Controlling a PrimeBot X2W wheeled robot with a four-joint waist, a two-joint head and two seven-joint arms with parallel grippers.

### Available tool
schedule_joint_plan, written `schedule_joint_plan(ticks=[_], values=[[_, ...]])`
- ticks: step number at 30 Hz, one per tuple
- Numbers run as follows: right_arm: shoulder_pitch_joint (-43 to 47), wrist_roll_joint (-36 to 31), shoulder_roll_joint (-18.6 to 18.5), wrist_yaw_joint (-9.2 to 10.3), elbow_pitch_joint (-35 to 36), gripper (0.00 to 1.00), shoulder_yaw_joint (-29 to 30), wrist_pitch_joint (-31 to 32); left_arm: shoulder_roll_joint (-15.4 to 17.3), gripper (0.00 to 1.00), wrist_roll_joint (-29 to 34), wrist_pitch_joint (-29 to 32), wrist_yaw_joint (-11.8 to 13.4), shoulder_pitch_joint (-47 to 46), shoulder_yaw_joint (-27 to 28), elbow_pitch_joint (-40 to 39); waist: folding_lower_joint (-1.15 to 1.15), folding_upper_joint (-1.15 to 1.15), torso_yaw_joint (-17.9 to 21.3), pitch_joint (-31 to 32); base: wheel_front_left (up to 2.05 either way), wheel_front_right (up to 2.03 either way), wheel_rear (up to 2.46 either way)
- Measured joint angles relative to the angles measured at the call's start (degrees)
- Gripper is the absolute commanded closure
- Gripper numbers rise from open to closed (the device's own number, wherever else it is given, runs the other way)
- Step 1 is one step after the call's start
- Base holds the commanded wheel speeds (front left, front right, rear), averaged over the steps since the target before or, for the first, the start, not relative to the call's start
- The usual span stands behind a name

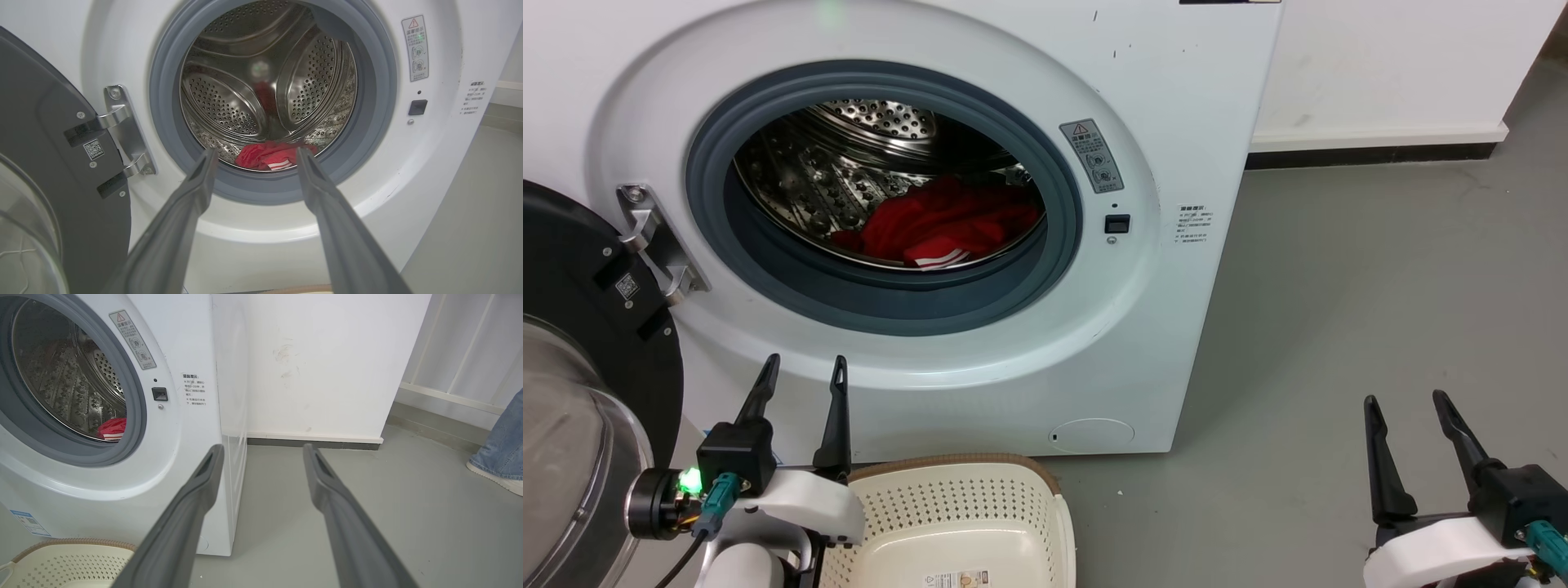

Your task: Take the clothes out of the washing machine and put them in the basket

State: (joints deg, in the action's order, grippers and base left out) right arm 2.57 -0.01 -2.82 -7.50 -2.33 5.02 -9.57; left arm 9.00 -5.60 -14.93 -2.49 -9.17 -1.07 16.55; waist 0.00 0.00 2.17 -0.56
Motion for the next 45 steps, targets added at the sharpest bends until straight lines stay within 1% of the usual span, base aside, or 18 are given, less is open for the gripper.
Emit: schedule_joint_plan(ticks=[18,22,25,28,34,39,45], values=[[-0.3,0.6,0.0,0.00,-0.9,0.00,-0.4,-0.7,-0.8,0.00,-0.1,-0.1,-0.6,-0.8,1.7,0.9,0.00,0.00,-0.4,-0.8,0.00,0.00,0.00],[-1.1,1.1,0.0,0.00,-1.0,0.00,-0.7,-0.8,-0.8,0.00,-0.1,-0.1,-1.0,-3.3,1.5,2.6,0.00,0.00,0.0,-1.9,0.00,0.00,0.00],[-2.0,1.6,0.0,0.00,-1.1,0.00,-1.1,-1.1,-0.4,0.00,-0.2,0.1,-1.4,-6.8,1.3,5.5,0.00,0.00,0.6,-3.1,0.00,0.00,0.00],[-3.0,2.5,0.0,0.00,-1.5,0.00,-1.5,-1.4,-0.1,0.00,-0.7,1.5,-1.6,-11.2,1.1,8.3,0.00,0.00,1.5,-4.6,0.00,0.00,0.00],[-5.5,3.8,0.0,-0.01,-3.0,0.00,-2.7,-2.4,2.8,0.00,-1.8,4.8,-2.2,-20.4,1.7,13.9,0.00,0.00,4.3,-8.2,0.00,0.00,0.00],[-7.9,5.1,-0.1,0.00,-4.6,0.00,-3.5,-3.5,6.1,0.00,-2.4,7.8,-3.1,-28.2,2.0,18.3,0.01,0.00,7.0,-12.2,0.00,0.00,0.00],[-10.9,7.3,-0.1,-0.01,-6.4,0.00,-4.6,-4.6,10.1,0.00,-2.2,11.6,-3.9,-36.6,0.9,23.4,0.01,0.00,10.4,-17.1,0.00,0.00,0.00]])
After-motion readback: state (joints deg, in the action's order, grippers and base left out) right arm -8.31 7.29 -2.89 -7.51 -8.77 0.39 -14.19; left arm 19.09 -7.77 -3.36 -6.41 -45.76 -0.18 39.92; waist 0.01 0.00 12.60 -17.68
